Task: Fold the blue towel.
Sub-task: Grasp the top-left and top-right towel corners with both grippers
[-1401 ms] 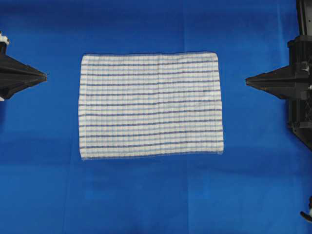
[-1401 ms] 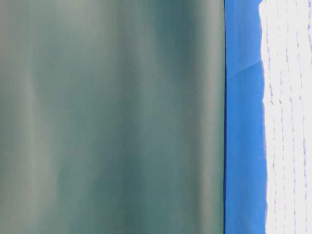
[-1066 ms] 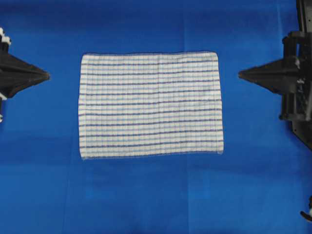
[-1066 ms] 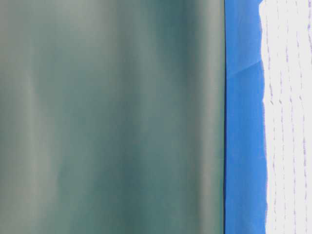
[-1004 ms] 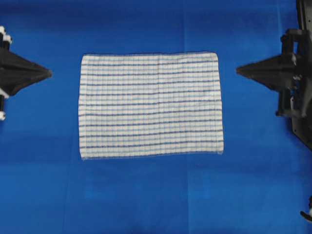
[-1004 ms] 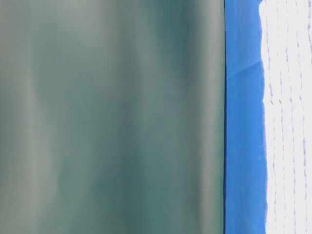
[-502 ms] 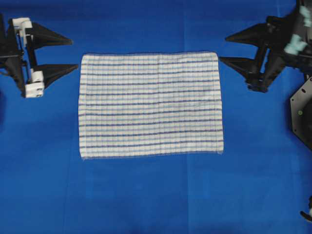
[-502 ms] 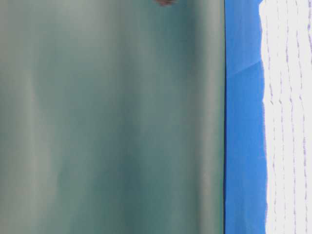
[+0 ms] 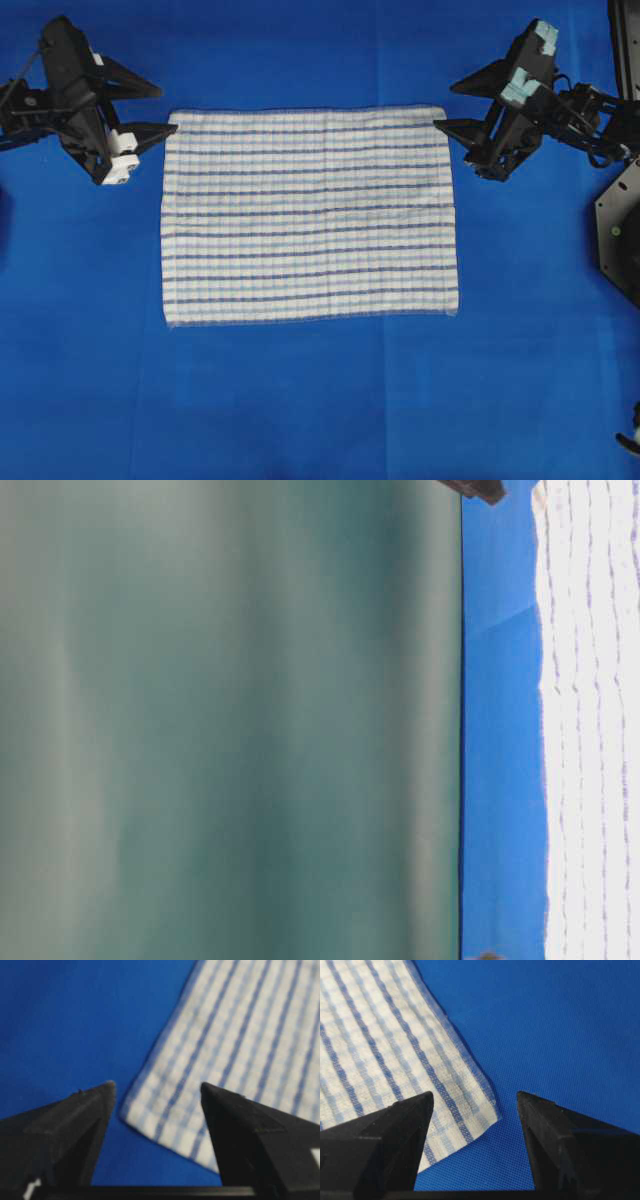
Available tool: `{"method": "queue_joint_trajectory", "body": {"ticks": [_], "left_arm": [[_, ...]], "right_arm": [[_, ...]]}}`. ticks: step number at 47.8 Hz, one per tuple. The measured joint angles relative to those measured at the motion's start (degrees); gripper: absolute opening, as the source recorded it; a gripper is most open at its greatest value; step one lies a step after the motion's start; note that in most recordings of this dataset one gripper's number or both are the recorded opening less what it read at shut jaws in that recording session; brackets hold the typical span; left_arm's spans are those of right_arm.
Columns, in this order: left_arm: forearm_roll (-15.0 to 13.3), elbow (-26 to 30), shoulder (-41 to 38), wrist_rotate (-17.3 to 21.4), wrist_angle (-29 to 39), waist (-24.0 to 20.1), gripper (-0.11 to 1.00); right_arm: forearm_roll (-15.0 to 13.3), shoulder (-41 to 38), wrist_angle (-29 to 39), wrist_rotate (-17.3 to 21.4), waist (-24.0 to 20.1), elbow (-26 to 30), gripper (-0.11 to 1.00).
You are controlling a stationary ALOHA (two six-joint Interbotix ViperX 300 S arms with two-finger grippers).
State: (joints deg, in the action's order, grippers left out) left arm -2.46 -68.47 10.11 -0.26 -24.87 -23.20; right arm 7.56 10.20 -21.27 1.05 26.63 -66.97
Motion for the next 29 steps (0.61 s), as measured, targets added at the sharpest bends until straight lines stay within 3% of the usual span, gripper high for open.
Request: {"method": "queue_joint_trajectory", "body": {"ticks": [21, 26, 29], "left_arm": [[-0.09, 2.46, -12.22, -0.09, -5.19, -2.11, 0.61], [-0.09, 3.43, -13.71, -0.18, -5.10, -2.11, 0.53], [-0.09, 3.87, -14.77, -0.18, -5.27, -2.11, 0.41]], "right_arm": [[2.02, -9.05, -6.94, 0.00, 0.88, 0.09, 0.66], [2.11, -9.76, -7.47, 0.00, 0.97, 0.18, 0.58], [2.11, -10.28, -7.56, 0.09, 0.97, 0.18, 0.48]]}}
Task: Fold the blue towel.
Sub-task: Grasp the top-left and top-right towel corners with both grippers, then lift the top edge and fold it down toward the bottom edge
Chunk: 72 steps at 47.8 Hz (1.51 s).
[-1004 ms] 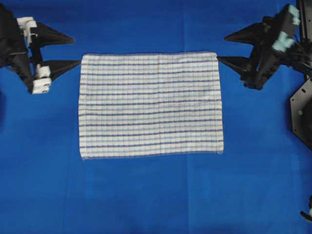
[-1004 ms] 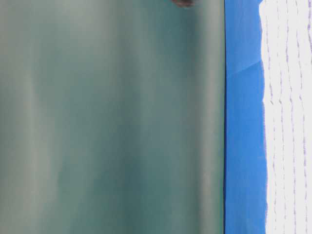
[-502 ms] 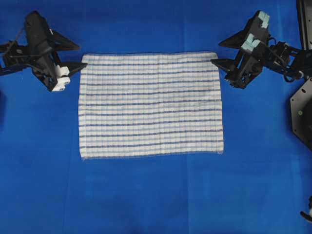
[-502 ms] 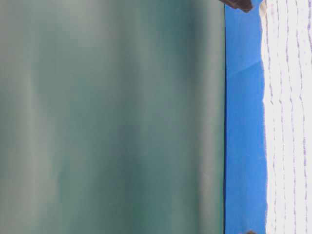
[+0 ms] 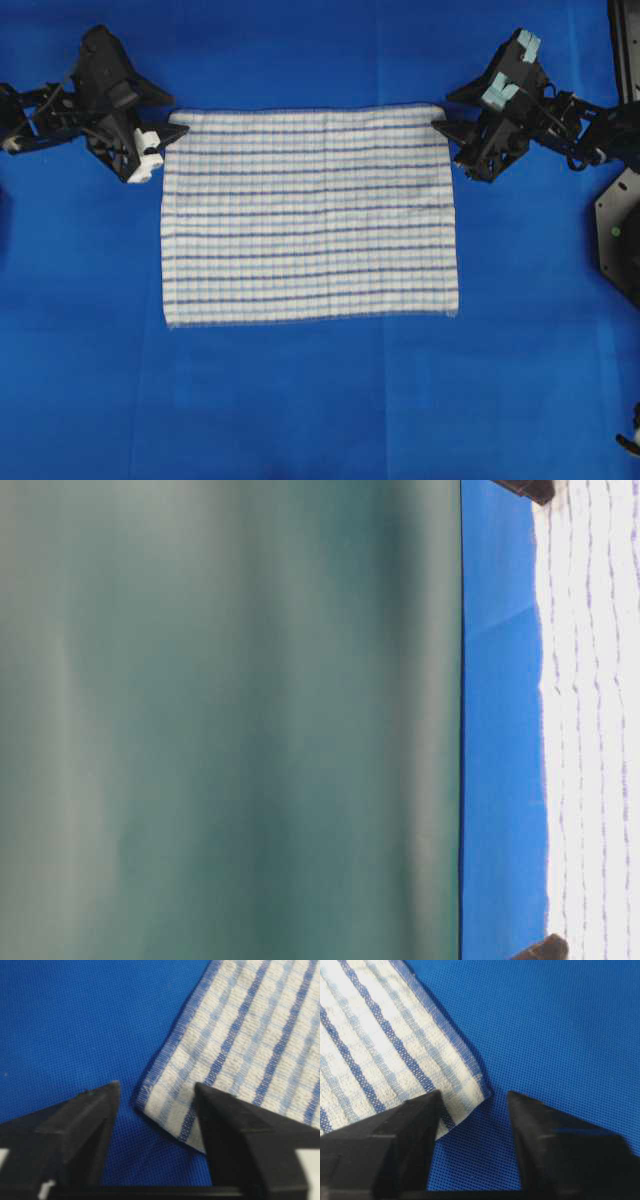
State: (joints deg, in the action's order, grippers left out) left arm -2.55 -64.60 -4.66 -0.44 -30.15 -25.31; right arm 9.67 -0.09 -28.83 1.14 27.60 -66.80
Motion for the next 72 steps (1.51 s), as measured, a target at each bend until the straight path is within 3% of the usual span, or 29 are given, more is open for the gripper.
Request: {"method": "queue_joint_trajectory", "body": {"ticks": [8, 12, 26, 41, 54, 63, 72], "left_arm": [[-0.09, 0.88, -0.88, 0.00, -0.09, 0.88, 0.09], [-0.09, 0.97, -0.97, 0.00, -0.09, 1.05, 0.04], [-0.18, 0.70, -0.09, 0.09, 0.70, 1.23, 0.04], [-0.18, 0.62, 9.05, 0.88, 8.61, 1.93, 0.04], [-0.09, 0.62, 11.07, 0.88, 9.49, 2.55, 0.04], [0.00, 0.44, 12.92, 0.00, 9.67, 6.24, 0.04], [0.00, -0.53, 17.05, -1.93, 9.76, 13.36, 0.04]], "right_arm": [[0.00, -0.35, -0.18, -0.18, -0.09, 0.09, 0.11], [0.00, -0.35, -0.18, -0.18, -0.09, 0.18, 0.02], [0.00, -0.35, -0.26, -0.18, -0.09, 0.18, 0.02], [0.00, 5.98, 1.58, -0.18, -0.18, 0.09, 0.02], [0.09, 8.00, 2.64, -0.18, -0.79, -0.62, 0.02], [0.70, 10.81, 3.60, 0.79, -3.78, -1.93, 0.02], [2.37, 17.23, 5.27, 2.64, -8.96, -5.36, 0.02]]}}
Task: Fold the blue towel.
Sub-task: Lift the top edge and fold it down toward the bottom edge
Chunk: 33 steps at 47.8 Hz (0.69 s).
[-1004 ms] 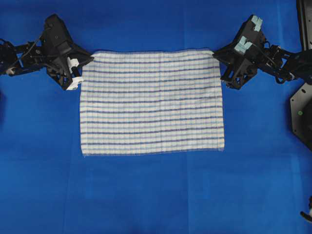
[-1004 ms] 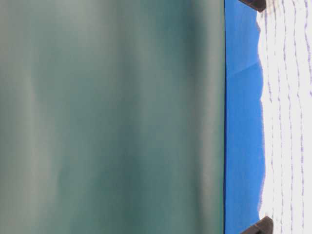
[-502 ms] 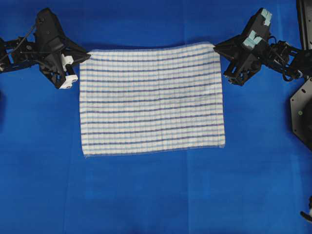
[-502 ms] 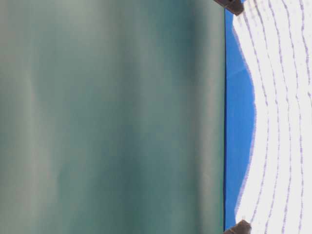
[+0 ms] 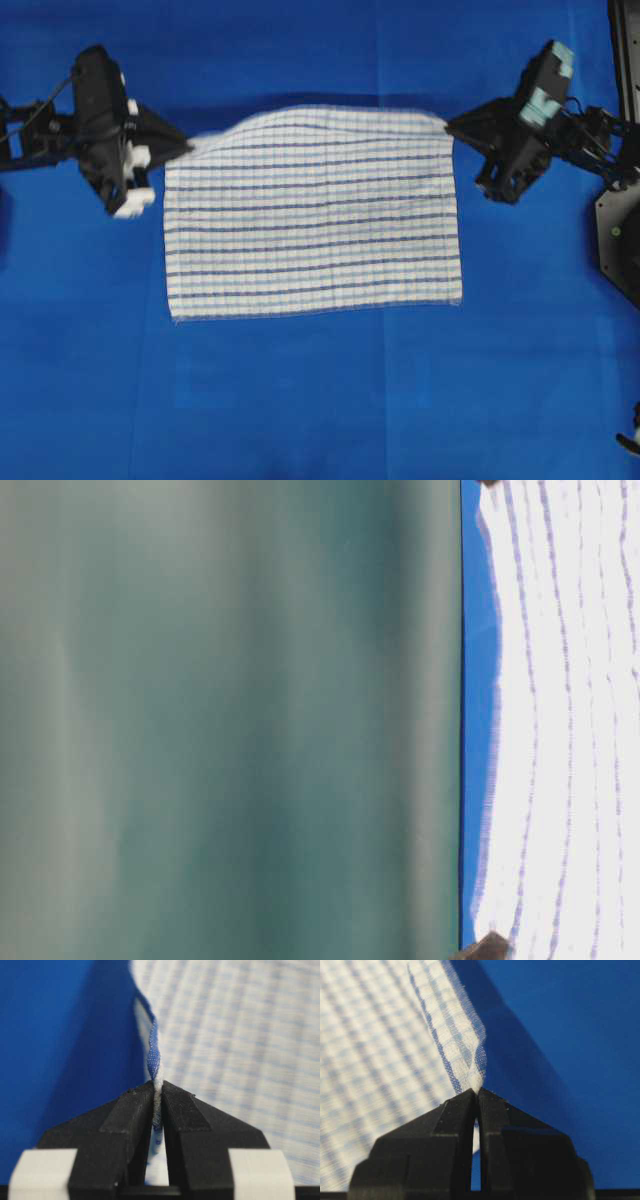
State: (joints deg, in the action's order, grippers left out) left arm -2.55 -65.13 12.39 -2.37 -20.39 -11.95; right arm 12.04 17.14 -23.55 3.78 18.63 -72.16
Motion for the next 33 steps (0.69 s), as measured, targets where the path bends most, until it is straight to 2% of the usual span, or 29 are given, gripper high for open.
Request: {"method": "queue_joint_trajectory", "body": {"ticks": [14, 24, 33], "left_arm": [[-0.09, -0.97, 3.87, -5.27, 0.00, 11.69, 0.04], [0.00, -0.79, 3.78, -8.88, 0.09, 18.98, 0.04], [-0.09, -0.62, 3.34, -10.46, 0.09, 23.03, 0.04]], "right_arm": [[4.13, 8.96, 2.99, 2.20, -10.81, -3.52, 0.02], [7.65, 10.11, 5.71, 2.99, -18.46, -3.87, 0.02], [10.37, 10.02, 6.86, 2.99, -23.20, -3.87, 0.02]]}}
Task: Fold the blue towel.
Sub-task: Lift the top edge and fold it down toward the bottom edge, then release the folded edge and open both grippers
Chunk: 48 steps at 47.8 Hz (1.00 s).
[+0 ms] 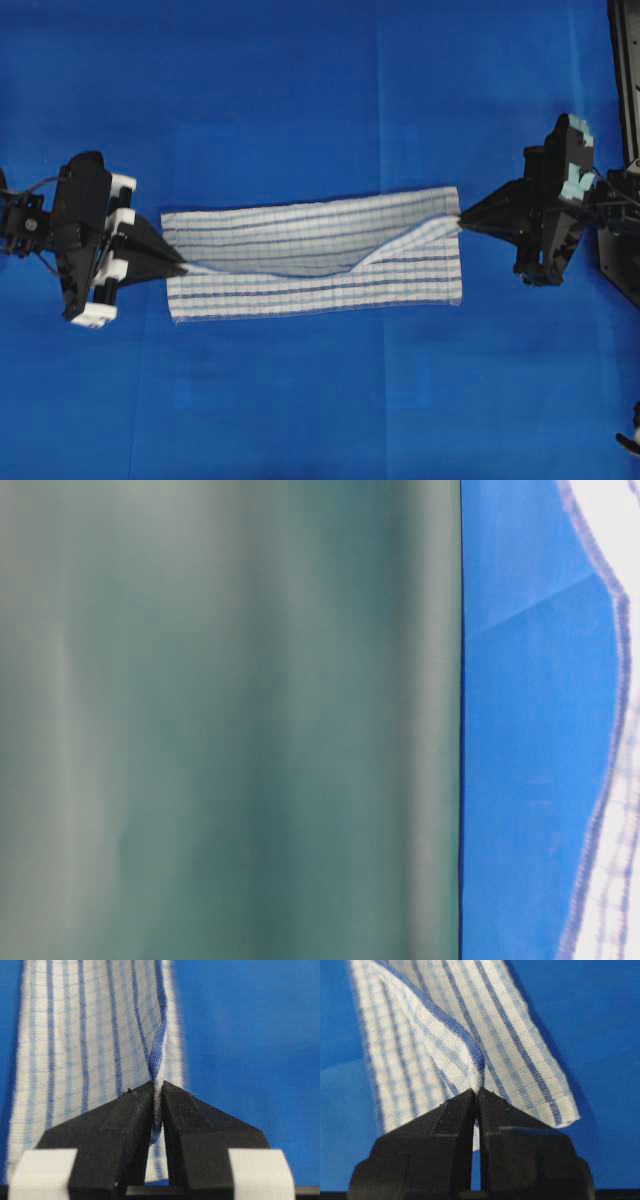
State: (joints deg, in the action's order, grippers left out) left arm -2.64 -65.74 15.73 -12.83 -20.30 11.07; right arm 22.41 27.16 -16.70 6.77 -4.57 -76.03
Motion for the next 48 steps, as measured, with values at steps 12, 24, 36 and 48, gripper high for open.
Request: {"method": "queue_joint_trajectory", "body": {"ticks": [12, 24, 36, 48], "left_arm": [[0.00, 0.00, -0.26, -0.18, 0.53, 1.49, 0.04], [0.09, 0.09, -0.44, -0.18, 2.46, 1.49, 0.04], [0.00, 0.79, -3.52, -0.26, 2.90, 1.41, 0.26], [0.00, 1.67, -3.43, 0.26, 3.78, 1.41, 0.70]], "right_arm": [[0.97, -1.49, 0.18, 0.00, -1.93, 0.09, 0.02], [1.05, -4.22, 0.88, 0.00, -2.02, 0.97, 0.02], [1.05, -5.54, 1.14, 0.00, -2.11, 1.67, 0.36], [1.05, -4.92, 1.14, -0.88, -2.81, 2.29, 0.90]]}}
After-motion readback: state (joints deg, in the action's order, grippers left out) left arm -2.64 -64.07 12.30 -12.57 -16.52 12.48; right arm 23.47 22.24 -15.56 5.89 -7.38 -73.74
